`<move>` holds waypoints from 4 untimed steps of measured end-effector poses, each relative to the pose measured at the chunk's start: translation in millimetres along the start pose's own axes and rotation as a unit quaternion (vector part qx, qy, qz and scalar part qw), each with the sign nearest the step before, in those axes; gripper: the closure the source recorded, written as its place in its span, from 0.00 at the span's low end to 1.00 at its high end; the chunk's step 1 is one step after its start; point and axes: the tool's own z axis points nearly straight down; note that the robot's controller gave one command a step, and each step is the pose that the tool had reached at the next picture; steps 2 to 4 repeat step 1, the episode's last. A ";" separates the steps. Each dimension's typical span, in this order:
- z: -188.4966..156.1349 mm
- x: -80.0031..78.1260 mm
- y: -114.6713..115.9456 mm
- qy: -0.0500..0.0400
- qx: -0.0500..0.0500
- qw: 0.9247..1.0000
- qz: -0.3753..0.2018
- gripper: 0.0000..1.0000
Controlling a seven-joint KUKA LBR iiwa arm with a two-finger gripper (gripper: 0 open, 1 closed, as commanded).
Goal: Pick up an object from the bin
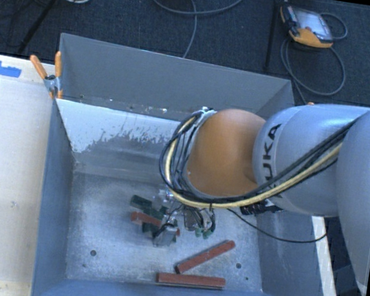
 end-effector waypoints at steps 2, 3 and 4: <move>-7.1 -0.3 -0.1 0.000 0.000 1.000 0.000 1.00; -7.1 -0.3 -0.1 0.000 0.000 1.000 0.000 1.00; -7.1 -0.3 -0.1 0.000 0.000 1.000 0.000 1.00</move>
Offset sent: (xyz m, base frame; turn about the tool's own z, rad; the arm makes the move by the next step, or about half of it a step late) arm 0.0000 0.0000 0.0507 0.0000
